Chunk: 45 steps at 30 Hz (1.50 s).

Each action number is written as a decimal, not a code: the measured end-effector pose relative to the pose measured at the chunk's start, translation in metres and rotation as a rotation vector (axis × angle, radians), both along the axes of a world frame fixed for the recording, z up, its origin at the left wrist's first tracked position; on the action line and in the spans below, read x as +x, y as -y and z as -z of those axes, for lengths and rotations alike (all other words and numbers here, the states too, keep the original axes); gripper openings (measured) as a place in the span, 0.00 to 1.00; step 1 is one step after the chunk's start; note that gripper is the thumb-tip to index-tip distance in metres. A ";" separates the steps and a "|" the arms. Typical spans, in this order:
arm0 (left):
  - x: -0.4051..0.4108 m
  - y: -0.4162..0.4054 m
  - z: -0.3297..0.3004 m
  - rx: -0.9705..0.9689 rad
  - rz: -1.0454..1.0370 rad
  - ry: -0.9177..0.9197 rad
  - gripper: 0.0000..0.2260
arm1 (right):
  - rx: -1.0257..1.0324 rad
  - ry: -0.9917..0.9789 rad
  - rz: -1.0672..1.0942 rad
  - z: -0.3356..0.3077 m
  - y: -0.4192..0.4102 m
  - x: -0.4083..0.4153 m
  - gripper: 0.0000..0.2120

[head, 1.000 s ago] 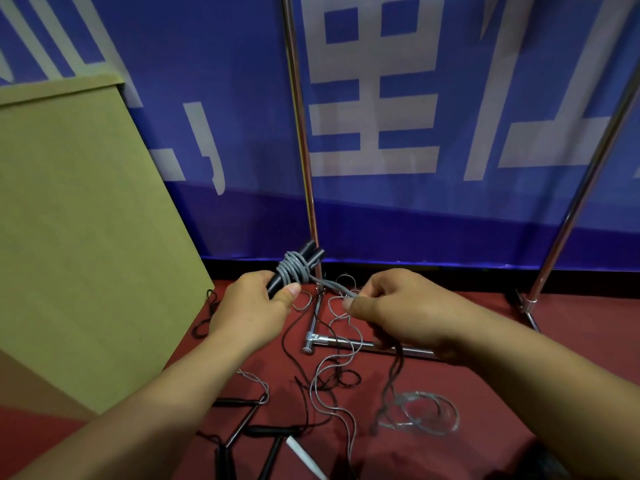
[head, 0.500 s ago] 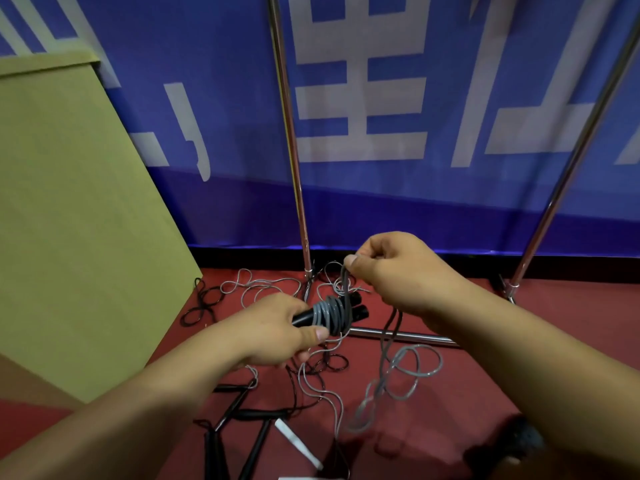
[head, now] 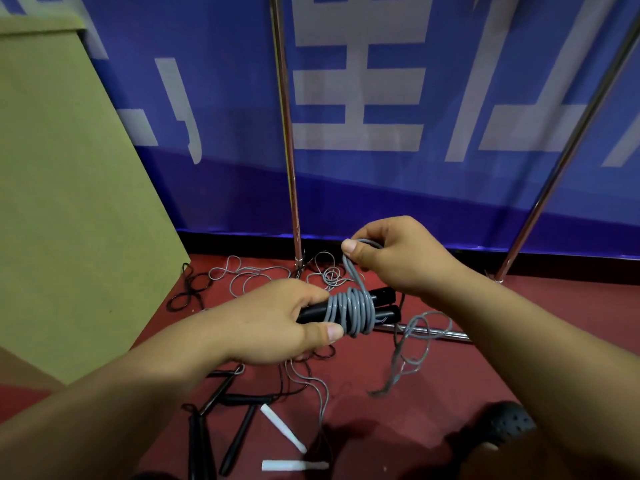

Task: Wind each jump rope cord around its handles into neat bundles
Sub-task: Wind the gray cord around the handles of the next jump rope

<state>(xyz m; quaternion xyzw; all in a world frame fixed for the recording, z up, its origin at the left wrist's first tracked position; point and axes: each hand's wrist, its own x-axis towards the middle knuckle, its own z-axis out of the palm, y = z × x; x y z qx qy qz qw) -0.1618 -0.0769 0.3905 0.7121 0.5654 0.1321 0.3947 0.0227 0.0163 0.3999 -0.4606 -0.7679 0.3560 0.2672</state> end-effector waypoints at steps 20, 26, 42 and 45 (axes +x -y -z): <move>0.003 0.012 -0.008 0.643 -0.147 -0.257 0.15 | -0.663 -0.416 -0.121 -0.019 -0.004 -0.002 0.03; 0.003 0.014 -0.013 0.671 -0.280 -0.211 0.09 | -0.566 -0.332 -0.051 -0.014 -0.006 -0.005 0.11; -0.004 0.004 -0.012 0.522 -0.479 0.296 0.12 | -0.570 -0.369 -0.035 -0.009 0.004 -0.014 0.10; -0.008 0.001 -0.011 0.497 -0.574 0.320 0.15 | -0.553 -0.328 0.012 -0.006 0.004 -0.016 0.10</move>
